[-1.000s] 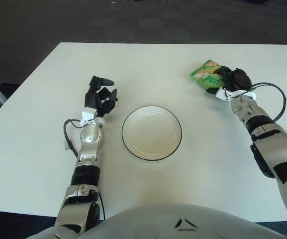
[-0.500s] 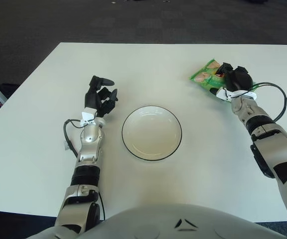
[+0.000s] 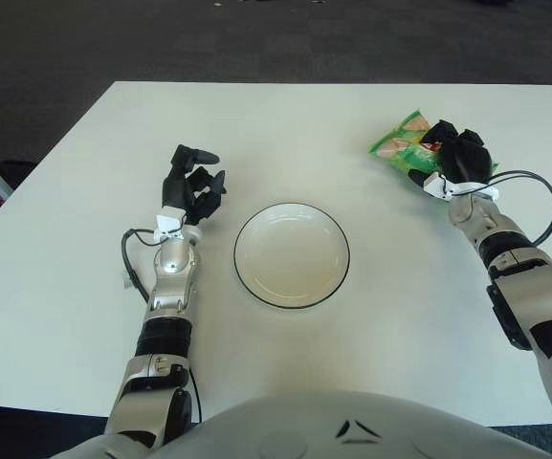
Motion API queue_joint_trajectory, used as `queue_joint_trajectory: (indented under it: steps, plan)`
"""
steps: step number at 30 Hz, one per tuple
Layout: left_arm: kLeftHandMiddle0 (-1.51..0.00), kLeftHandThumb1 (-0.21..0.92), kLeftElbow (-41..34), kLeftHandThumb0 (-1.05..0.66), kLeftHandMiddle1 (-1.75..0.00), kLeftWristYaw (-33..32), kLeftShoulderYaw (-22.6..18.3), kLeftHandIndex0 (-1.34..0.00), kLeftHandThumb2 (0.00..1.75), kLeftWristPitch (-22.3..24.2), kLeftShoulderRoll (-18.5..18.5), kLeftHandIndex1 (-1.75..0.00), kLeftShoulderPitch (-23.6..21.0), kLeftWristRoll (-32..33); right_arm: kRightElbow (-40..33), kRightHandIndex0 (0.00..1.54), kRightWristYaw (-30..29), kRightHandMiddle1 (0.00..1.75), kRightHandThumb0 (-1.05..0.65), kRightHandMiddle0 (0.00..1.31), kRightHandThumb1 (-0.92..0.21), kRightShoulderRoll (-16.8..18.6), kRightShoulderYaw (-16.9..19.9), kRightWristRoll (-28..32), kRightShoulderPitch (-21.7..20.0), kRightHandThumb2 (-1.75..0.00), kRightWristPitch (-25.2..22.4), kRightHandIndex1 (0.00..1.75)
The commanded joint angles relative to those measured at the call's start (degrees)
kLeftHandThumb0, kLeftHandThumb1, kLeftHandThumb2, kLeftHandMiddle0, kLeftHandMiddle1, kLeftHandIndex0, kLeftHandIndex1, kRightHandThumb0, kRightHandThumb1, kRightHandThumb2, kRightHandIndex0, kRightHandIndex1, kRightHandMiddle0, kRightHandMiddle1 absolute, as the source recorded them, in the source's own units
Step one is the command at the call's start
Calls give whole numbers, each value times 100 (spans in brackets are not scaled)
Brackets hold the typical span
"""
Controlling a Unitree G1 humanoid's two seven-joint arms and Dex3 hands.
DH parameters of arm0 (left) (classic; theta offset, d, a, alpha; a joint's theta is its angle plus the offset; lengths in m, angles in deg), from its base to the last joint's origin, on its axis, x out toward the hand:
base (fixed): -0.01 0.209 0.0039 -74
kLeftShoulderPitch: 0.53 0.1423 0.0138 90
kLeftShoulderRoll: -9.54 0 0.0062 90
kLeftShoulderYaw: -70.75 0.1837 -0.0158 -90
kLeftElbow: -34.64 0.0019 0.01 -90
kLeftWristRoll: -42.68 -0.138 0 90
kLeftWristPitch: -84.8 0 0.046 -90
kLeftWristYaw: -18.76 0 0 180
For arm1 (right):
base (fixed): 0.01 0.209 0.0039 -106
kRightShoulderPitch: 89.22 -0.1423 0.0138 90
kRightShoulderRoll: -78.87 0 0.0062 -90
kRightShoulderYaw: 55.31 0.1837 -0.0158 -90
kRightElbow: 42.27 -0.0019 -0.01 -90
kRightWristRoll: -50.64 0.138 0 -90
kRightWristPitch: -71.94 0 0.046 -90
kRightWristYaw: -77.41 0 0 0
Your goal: Put the snack into the plate.
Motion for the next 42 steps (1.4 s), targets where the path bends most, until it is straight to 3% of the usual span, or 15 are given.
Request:
queue_joint_trajectory:
  steps: [1,8,11,14,22,35,37,42]
  plan:
    - [-80,92,12,-36,-171,-36,-5,-40,34,-67,43,-155,-45,-39,-159,61,27,175,0,41,-31,-1,109,135,125,-132,208,170]
    - [-80,92,69,-36,-171,-36,-8,-40,34,-80,56,-156,-76,-38,-586,59,-57,175,0,41,-32,3,265,228,194,-131,728,171]
    - [-80,92,93,-36,-171,-37,-8,-40,34,-92,60,-156,-81,-40,-825,57,-111,175,0,41,-33,-13,320,246,234,-131,1252,173]
    - [-79,92,114,-36,-171,-39,-10,-39,34,-100,62,-156,-90,-40,-919,57,-146,175,0,42,-32,7,356,216,202,-132,1474,174]
    - [-79,92,154,-36,-171,-39,-15,-39,34,-111,69,-156,-110,-32,-1406,57,-255,175,0,43,-31,59,377,64,188,-133,1428,175]
    - [-79,92,174,-36,-171,-62,-9,-39,34,-89,72,-156,-130,-59,-3305,57,312,174,0,42,-32,192,420,-32,623,-132,1386,175]
    - [-79,92,179,-36,-171,-64,-10,-39,34,-87,76,-156,-135,-62,-3563,49,352,174,24,49,-44,216,391,-137,669,-115,1421,175]
    - [-79,92,190,-36,-171,-70,-9,-40,34,-86,82,-156,-140,-71,-3915,45,438,175,38,54,-51,254,397,-311,788,-106,1485,175]
